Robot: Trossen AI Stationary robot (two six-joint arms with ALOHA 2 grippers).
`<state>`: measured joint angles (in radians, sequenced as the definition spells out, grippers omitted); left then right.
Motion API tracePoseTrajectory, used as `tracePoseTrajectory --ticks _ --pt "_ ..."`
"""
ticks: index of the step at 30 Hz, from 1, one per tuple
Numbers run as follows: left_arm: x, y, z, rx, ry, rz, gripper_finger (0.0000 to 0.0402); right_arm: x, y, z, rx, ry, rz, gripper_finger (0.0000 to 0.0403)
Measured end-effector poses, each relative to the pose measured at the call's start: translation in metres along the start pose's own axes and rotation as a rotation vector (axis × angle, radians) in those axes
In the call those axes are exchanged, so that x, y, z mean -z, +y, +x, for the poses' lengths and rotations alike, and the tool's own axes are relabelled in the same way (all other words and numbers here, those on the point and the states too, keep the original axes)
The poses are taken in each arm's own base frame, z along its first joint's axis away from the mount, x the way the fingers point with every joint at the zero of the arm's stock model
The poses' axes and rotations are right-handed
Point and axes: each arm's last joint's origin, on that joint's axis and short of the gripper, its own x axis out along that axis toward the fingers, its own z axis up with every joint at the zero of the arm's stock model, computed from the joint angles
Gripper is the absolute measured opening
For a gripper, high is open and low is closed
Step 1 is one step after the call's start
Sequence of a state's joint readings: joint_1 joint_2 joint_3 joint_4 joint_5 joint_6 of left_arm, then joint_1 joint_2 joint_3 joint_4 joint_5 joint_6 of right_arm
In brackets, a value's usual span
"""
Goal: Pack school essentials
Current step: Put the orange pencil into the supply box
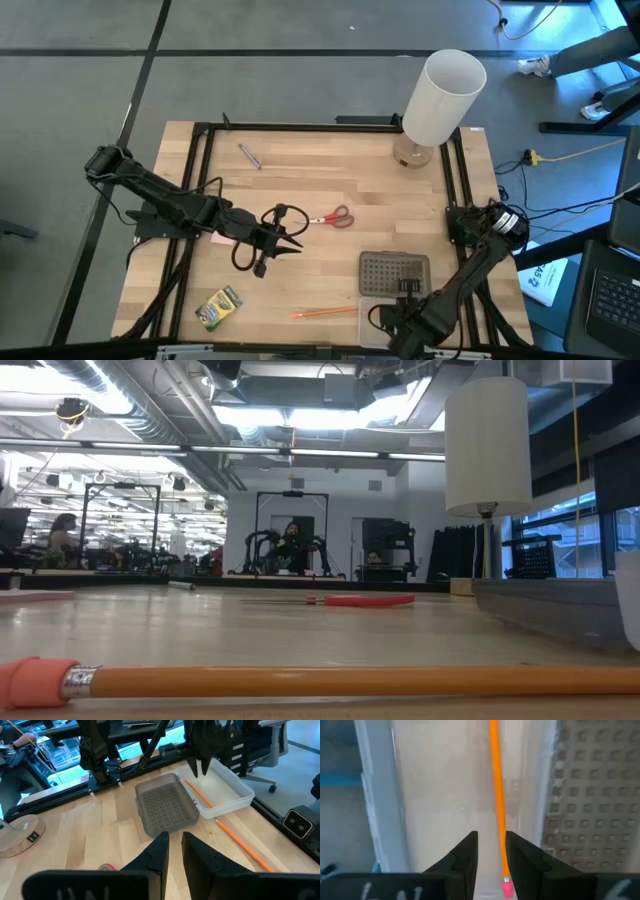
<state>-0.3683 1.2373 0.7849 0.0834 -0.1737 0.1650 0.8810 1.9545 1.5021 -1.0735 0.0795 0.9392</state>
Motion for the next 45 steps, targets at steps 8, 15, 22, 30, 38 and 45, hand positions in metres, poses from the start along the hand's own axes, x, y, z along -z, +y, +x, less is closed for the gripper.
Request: tracePoseTrajectory --ticks 8,15,22,30,38,45 --pt "-0.001 0.002 -0.001 -0.042 -0.001 0.001 0.0047 -0.016 0.002 -0.031 0.079 -0.186 0.016 0.0100" --pt "0.005 -0.002 -0.002 -0.026 0.062 -0.062 0.0047 -0.042 -0.016 -0.050 0.143 -0.266 0.080 0.0100" --pt "0.012 -0.005 -0.005 -0.020 0.143 -0.167 0.0047 -0.071 -0.047 -0.049 0.183 -0.236 0.057 0.0100" --pt "0.025 -0.010 -0.008 -0.034 0.279 -0.337 0.0047 -0.100 -0.081 -0.045 0.131 -0.168 0.050 0.0100" --pt "0.029 -0.014 -0.011 -0.057 0.329 -0.422 0.0047 -0.130 -0.092 -0.045 -0.036 -0.262 -0.105 0.0100" --pt "0.027 -0.035 -0.016 0.018 0.331 -0.381 0.0047 -0.143 -0.079 -0.051 -0.126 -0.430 -0.299 0.0100"
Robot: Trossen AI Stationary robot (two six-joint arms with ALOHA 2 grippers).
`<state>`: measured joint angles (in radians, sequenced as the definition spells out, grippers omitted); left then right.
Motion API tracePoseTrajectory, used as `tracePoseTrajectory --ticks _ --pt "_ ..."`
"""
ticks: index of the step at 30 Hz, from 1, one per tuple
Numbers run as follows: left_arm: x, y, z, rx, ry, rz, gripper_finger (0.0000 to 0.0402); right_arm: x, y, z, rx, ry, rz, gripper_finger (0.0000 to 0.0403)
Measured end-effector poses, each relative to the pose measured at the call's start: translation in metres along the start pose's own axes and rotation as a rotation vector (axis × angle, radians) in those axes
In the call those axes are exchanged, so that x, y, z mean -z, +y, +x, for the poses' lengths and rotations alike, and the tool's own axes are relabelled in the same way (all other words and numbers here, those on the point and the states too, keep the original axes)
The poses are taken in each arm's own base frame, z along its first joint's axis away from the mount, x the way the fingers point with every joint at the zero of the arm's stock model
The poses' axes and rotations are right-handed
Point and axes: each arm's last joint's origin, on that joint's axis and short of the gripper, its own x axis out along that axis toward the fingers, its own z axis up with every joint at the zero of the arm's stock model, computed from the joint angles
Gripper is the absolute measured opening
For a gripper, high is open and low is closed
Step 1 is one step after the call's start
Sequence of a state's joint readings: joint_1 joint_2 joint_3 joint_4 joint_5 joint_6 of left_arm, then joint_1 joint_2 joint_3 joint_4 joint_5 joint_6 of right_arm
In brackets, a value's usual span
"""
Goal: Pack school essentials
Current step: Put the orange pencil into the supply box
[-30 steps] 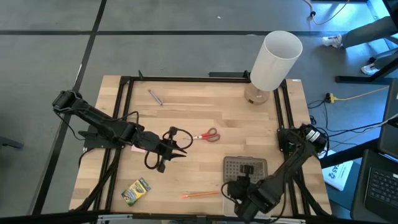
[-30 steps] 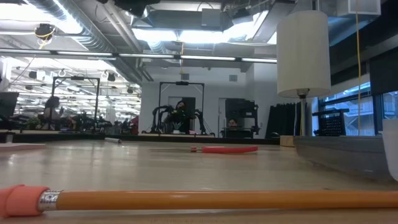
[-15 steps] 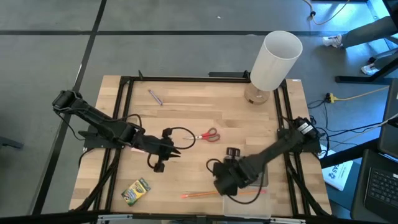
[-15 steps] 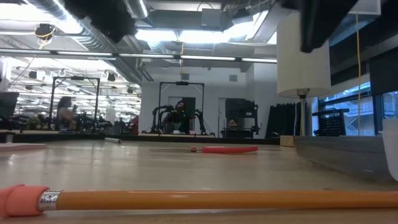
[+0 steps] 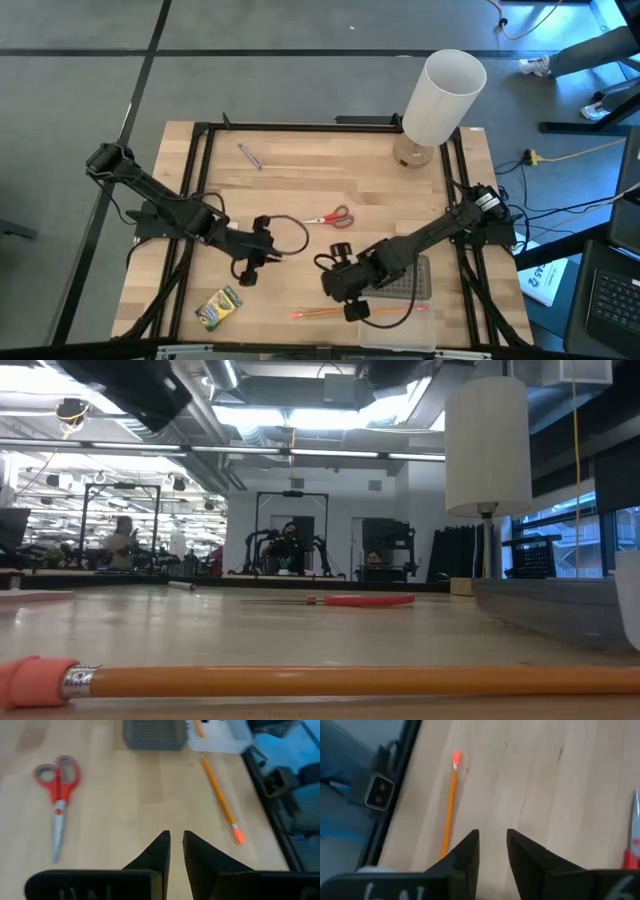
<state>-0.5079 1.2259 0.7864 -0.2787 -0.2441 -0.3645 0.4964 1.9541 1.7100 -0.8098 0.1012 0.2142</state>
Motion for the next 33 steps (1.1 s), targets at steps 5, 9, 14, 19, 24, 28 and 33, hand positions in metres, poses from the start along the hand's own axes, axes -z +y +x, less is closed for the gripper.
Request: tracePoseTrajectory --ticks 5,9,14,19,24,28,33 --pt "0.007 -0.018 -0.004 0.051 0.004 0.099 0.0047 -0.005 0.011 -0.001 -0.023 -0.073 -0.090 0.0100" --pt "0.014 -0.032 -0.004 0.073 0.009 0.148 0.0047 -0.008 0.019 0.002 -0.022 -0.123 -0.139 0.0100" --pt "0.024 -0.048 -0.004 0.078 0.015 0.205 0.0047 -0.010 0.027 0.018 0.044 -0.164 -0.178 0.0100" --pt "0.027 -0.061 -0.009 0.103 -0.029 0.229 0.0047 -0.010 0.029 0.028 0.044 -0.170 -0.194 0.0100" --pt "0.039 -0.071 0.002 0.046 -0.008 0.273 0.0047 -0.011 0.033 0.030 0.036 -0.189 -0.182 0.0100" --pt "0.043 -0.075 0.011 0.048 -0.002 0.273 0.0047 -0.015 0.037 0.049 0.016 -0.242 -0.189 0.0100" --pt "0.042 -0.076 0.011 0.053 -0.015 0.265 0.0047 -0.013 0.041 0.082 0.016 -0.253 -0.224 0.0100"
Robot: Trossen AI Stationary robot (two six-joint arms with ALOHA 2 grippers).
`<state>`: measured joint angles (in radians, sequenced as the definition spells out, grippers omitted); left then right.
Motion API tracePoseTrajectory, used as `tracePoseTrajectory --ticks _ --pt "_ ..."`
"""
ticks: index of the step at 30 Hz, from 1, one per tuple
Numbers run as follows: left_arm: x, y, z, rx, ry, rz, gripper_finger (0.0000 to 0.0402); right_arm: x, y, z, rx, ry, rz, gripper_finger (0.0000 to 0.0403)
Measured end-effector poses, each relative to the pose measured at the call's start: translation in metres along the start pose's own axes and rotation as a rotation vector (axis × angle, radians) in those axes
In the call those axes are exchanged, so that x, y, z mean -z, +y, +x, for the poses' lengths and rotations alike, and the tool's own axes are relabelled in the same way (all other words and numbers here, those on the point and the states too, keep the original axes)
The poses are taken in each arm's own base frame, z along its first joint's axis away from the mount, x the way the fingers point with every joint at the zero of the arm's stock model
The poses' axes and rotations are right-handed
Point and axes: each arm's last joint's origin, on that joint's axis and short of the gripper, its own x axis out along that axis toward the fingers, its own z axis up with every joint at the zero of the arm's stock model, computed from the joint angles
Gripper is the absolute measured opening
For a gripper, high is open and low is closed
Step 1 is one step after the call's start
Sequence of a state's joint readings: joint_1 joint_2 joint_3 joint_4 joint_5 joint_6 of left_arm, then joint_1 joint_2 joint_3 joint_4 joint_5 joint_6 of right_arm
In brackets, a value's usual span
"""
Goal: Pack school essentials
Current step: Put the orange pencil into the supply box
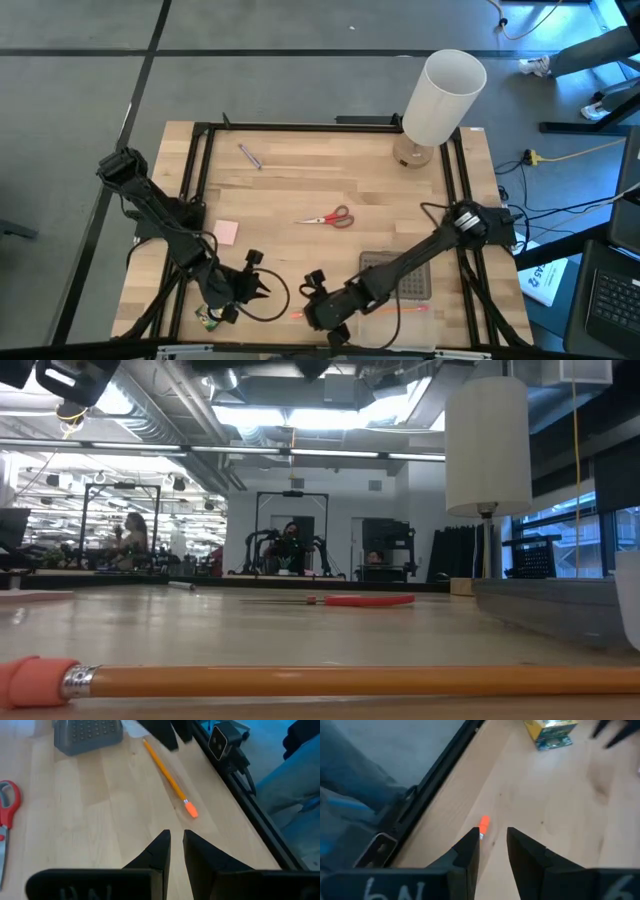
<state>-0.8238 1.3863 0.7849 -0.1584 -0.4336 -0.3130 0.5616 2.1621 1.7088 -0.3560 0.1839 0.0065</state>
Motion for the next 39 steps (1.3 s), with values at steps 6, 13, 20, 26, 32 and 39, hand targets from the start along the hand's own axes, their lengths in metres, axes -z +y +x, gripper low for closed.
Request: tracePoseTrajectory --ticks 6,13,20,26,32,39 --pt "0.000 -0.004 -0.003 0.015 -0.008 0.006 0.0047 0.009 0.004 0.023 0.007 -0.012 0.017 0.0100" --pt "0.001 -0.010 -0.006 0.038 -0.022 0.015 0.0047 0.013 0.002 0.030 0.011 0.003 0.102 0.0133" --pt "0.001 -0.010 -0.006 0.039 -0.022 0.015 0.0047 0.016 -0.001 0.040 0.018 -0.012 0.104 0.0178" --pt "0.001 -0.010 -0.006 0.039 -0.023 0.014 0.0047 0.025 0.000 0.057 0.013 -0.017 0.118 0.0181" --pt "0.001 -0.010 -0.006 0.040 -0.022 0.014 0.0047 0.026 -0.002 0.060 0.016 -0.013 0.139 0.0181" --pt "0.001 -0.010 -0.006 0.040 -0.022 0.014 0.0047 0.031 -0.006 0.068 0.022 -0.001 0.142 0.0181"
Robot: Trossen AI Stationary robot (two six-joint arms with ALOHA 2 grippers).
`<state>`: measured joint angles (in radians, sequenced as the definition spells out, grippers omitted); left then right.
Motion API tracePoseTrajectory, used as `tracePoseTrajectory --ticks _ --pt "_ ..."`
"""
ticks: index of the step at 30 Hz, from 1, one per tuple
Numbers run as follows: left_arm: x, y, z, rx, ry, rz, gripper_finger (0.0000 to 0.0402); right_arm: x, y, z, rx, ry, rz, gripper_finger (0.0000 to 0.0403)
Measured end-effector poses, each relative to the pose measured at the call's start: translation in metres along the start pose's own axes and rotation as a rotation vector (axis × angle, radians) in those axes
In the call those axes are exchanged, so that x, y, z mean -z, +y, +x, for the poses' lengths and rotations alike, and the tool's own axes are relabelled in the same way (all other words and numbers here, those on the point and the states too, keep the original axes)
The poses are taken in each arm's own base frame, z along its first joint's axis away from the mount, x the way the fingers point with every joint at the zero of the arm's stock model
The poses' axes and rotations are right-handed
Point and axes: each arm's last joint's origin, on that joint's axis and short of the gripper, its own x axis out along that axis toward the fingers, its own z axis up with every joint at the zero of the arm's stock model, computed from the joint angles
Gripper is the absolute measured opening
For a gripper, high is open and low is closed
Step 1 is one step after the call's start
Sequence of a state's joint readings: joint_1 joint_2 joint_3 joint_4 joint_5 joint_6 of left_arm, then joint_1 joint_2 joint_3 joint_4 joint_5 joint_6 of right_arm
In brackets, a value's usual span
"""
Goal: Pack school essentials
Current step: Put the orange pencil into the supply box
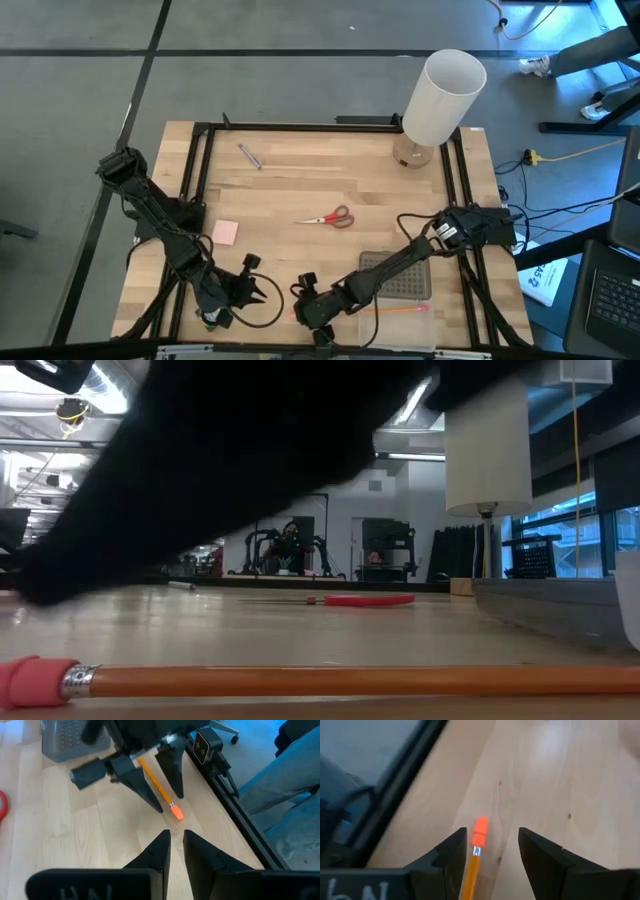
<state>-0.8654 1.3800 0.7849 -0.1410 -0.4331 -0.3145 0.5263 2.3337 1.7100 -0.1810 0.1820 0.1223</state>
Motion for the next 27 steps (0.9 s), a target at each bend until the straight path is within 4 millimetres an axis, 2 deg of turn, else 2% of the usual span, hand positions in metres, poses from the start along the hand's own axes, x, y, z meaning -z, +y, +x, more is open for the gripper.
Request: tracePoseTrajectory --ticks 9,16,27 --pt "0.000 0.000 0.000 0.000 0.000 0.002 0.0047 0.011 0.002 0.018 -0.053 0.001 0.001 0.0181" --pt "0.000 0.000 0.000 0.000 0.000 0.002 0.0047 0.014 -0.002 0.022 -0.047 0.018 0.012 0.0178" --pt "0.000 0.000 0.000 0.000 0.000 0.002 0.0047 0.015 -0.011 0.024 -0.039 0.036 0.026 0.0114"
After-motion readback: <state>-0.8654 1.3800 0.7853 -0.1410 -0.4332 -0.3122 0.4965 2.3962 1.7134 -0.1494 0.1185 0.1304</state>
